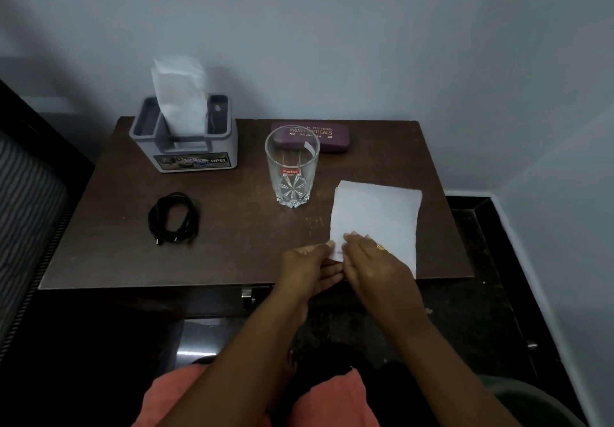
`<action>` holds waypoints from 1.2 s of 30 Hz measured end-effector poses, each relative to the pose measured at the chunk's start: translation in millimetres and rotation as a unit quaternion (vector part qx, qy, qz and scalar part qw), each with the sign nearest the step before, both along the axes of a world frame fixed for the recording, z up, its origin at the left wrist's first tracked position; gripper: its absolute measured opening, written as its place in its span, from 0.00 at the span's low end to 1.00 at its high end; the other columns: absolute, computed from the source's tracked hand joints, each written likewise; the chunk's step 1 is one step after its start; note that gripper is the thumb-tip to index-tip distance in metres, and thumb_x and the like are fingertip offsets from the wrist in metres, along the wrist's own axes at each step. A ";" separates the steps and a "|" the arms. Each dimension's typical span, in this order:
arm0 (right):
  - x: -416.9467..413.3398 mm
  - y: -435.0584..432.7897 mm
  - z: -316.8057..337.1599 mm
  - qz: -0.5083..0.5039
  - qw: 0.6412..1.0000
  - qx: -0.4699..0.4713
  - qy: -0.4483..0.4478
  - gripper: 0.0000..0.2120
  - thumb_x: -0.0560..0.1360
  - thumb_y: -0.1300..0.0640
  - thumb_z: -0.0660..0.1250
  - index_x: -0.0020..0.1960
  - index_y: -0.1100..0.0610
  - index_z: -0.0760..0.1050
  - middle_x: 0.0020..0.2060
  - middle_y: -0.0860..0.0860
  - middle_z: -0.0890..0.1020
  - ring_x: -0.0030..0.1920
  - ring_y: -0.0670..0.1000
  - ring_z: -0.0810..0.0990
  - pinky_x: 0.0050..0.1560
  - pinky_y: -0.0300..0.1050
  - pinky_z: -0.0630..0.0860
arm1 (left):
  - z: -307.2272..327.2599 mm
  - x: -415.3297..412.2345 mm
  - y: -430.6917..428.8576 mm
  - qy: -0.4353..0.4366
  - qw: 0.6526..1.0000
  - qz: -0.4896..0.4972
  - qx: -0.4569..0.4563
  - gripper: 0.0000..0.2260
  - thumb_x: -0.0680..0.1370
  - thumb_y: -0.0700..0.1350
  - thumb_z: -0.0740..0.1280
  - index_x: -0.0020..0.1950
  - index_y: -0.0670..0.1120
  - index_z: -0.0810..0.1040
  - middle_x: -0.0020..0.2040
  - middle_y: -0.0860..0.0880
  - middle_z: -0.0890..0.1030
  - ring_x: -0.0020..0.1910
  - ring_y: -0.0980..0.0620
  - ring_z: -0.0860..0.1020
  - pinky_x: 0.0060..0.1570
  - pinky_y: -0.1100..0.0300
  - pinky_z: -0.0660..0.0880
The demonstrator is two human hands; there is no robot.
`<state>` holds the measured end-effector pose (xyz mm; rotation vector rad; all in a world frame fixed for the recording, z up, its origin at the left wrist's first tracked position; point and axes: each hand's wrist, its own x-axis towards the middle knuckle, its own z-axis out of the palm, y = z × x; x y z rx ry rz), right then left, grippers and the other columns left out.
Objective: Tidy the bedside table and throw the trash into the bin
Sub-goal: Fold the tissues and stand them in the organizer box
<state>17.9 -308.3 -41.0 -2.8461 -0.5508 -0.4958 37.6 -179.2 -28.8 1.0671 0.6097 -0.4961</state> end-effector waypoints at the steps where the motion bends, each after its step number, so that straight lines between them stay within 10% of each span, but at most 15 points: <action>1: 0.4 0.4 -1.3 0.009 1.000 -0.006 0.004 0.12 0.67 0.61 0.74 0.50 0.60 0.81 0.50 0.56 0.84 0.51 0.53 0.84 0.55 0.43 0.76 | 0.1 -0.2 0.2 -0.001 1.000 -0.005 0.001 0.05 0.77 0.41 0.66 0.43 0.41 0.79 0.36 0.45 0.82 0.37 0.51 0.80 0.38 0.62 0.81; 19: -11.2 -24.0 0.6 0.010 0.998 0.043 0.045 0.20 0.74 0.52 0.68 0.63 0.58 0.74 0.61 0.52 0.79 0.65 0.49 0.73 0.71 0.47 0.63 | 12.2 9.9 3.5 0.044 0.998 -0.048 0.005 0.09 0.76 0.40 0.67 0.53 0.37 0.77 0.44 0.42 0.82 0.31 0.53 0.83 0.32 0.63 0.81; 28: -1.8 -68.4 -6.1 -0.030 0.975 0.185 0.122 0.19 0.67 0.65 0.70 0.55 0.51 0.79 0.58 0.45 0.80 0.68 0.48 0.69 0.72 0.58 0.52 | 26.3 14.9 27.2 0.096 0.992 -0.043 -0.069 0.03 0.76 0.37 0.65 0.47 0.38 0.76 0.32 0.44 0.84 0.30 0.51 0.83 0.29 0.59 0.81; 32: -0.4 -69.4 -5.4 -0.059 0.950 0.258 0.168 0.17 0.67 0.60 0.63 0.52 0.45 0.80 0.54 0.33 0.78 0.65 0.34 0.67 0.73 0.45 0.44 | 18.3 16.3 34.4 0.028 0.992 -0.086 0.083 0.10 0.80 0.43 0.59 0.48 0.39 0.76 0.32 0.45 0.83 0.27 0.52 0.82 0.30 0.60 0.81; 34: 0.4 -69.9 -3.2 -0.072 0.942 0.274 0.177 0.16 0.68 0.54 0.61 0.51 0.39 0.78 0.50 0.24 0.76 0.63 0.28 0.65 0.71 0.37 0.42 | 10.9 14.5 43.7 -0.125 0.932 -0.153 0.305 0.09 0.79 0.41 0.61 0.57 0.40 0.75 0.39 0.48 0.80 0.28 0.55 0.79 0.32 0.65 0.79; 36: 2.3 -69.1 -1.7 -0.084 0.939 0.281 0.177 0.15 0.69 0.50 0.61 0.51 0.35 0.76 0.47 0.21 0.75 0.62 0.28 0.67 0.71 0.38 0.46 | 6.4 14.6 52.3 -0.319 0.793 -0.239 0.460 0.19 0.75 0.40 0.68 0.65 0.49 0.72 0.49 0.53 0.74 0.36 0.57 0.76 0.38 0.71 0.73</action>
